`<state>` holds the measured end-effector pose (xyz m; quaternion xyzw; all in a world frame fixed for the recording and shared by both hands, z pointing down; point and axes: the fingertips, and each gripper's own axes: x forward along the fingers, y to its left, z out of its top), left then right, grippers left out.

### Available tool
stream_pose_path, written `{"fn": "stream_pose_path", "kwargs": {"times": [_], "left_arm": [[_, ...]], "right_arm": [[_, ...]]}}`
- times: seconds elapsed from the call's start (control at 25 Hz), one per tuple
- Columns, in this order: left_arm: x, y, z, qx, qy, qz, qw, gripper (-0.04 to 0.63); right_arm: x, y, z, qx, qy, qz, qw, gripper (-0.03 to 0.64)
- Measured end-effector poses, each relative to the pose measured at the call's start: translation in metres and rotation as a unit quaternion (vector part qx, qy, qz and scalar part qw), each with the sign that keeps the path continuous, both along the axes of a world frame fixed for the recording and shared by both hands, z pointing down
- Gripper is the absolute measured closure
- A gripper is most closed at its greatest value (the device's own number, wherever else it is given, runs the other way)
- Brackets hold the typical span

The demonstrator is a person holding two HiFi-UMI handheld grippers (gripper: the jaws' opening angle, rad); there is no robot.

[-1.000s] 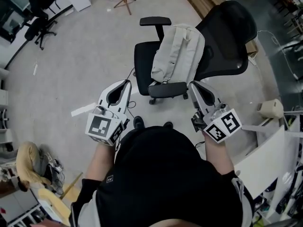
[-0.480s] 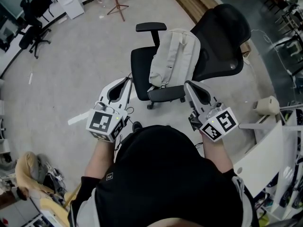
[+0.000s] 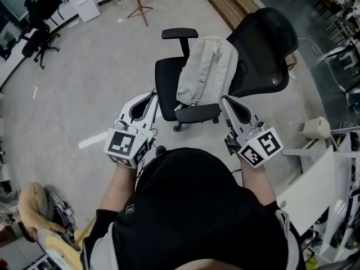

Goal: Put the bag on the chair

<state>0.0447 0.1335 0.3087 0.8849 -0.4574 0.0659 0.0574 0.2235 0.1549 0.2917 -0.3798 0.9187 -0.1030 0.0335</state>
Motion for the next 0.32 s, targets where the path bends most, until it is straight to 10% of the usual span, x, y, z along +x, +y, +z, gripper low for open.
{"fn": "stream_pose_path", "kwargs": {"times": [0.32], "left_arm": [[-0.0017,-0.0001,0.0057,-0.006,-0.005,0.005,1.0000,0.576]], "right_arm": [[-0.0001,-0.0055,0.0046,-0.010,-0.008,0.003,1.000,0.589]]}}
